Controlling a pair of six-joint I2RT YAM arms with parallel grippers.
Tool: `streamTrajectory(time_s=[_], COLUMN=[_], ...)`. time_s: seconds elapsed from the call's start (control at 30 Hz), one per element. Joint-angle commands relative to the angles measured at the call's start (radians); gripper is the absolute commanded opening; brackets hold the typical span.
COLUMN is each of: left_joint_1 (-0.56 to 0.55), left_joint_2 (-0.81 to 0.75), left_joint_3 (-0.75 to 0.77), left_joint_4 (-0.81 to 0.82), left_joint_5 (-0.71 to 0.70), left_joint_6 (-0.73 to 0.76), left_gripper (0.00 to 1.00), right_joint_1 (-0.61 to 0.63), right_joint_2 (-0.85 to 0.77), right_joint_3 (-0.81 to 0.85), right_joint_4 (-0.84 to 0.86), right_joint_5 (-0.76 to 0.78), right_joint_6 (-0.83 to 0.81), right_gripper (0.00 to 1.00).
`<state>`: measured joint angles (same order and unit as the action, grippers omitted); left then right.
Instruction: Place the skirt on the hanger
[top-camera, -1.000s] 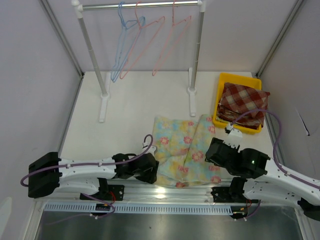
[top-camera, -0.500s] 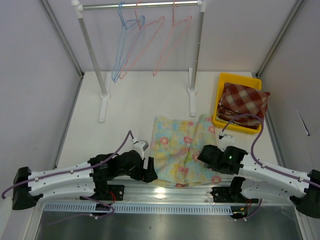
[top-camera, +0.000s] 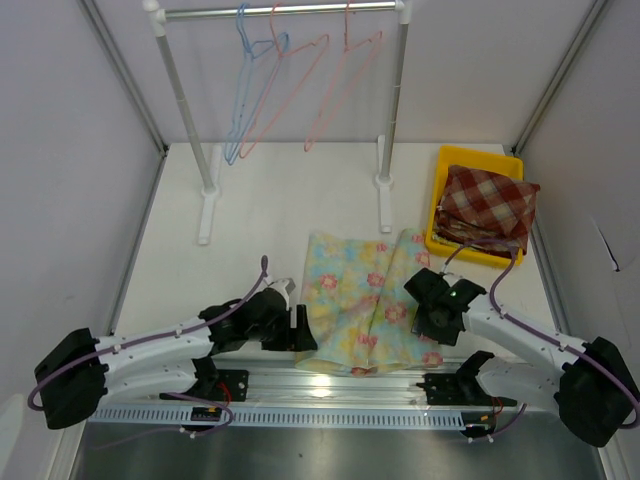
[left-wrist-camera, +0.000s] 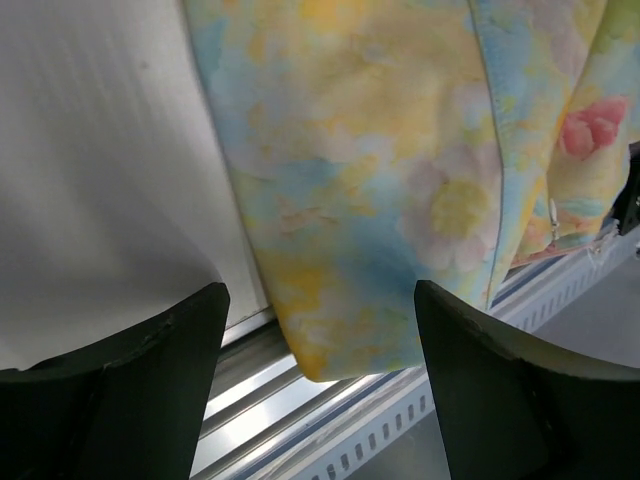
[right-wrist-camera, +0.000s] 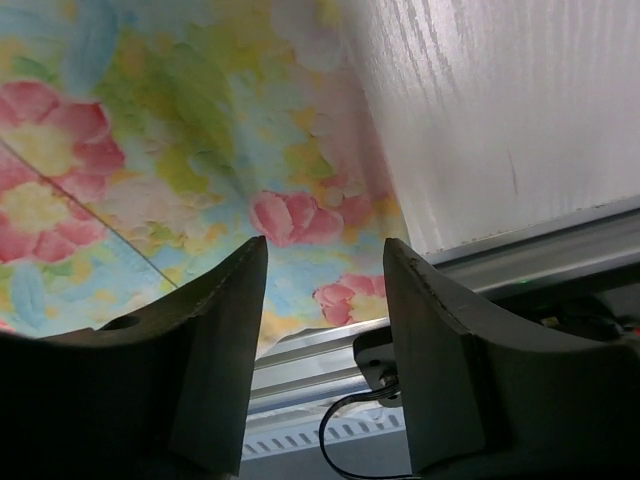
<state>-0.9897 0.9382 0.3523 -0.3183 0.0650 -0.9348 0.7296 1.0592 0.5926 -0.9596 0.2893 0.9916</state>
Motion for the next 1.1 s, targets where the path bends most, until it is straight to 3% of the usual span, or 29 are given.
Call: streamTrajectory(time_s=[0.0,0.23,0.43,0.5,0.93,1.07], left_joint_1=[0.014,0.014,0.075,0.170,0.689,0.714], left_joint_2=[0.050,0.158,0.226,0.226,0.179,0.116], left_joint_3=[-0.030,-0.059,-0.046,-0.047,0.045,0.034], left_joint_4=[0.100,0.225,0.278,0.282,0.133,0.101], left_joint_5=[0.117,0.183,0.191,0.211,0.269,0.274], left_joint_6=[0.022,-0.013,-0.001,0.028,0.163,0.160], left_gripper=[0.81,0.67,0.25,0.02,0.00,0.00], right_joint_1=[-0.064,-0.134,-0.153,-0.171,-0.177,-0.064], right_joint_2=[-0.025,-0.019,0.002,0.004,0.114,0.153], right_joint_3=[-0.036,0.032,0.024,0.018,0.058,0.056], right_joint_4=[0.096,0.039,0.053,0.085,0.208,0.240], right_joint_5=[-0.137,-0.108,-0.127,-0.140,-0.188,-0.191], right_joint_6=[-0.093,-0.130,-0.145,-0.153,-0.192,-0.133], right_gripper=[0.57,0.71,0.75,0.79,0.84,0.83])
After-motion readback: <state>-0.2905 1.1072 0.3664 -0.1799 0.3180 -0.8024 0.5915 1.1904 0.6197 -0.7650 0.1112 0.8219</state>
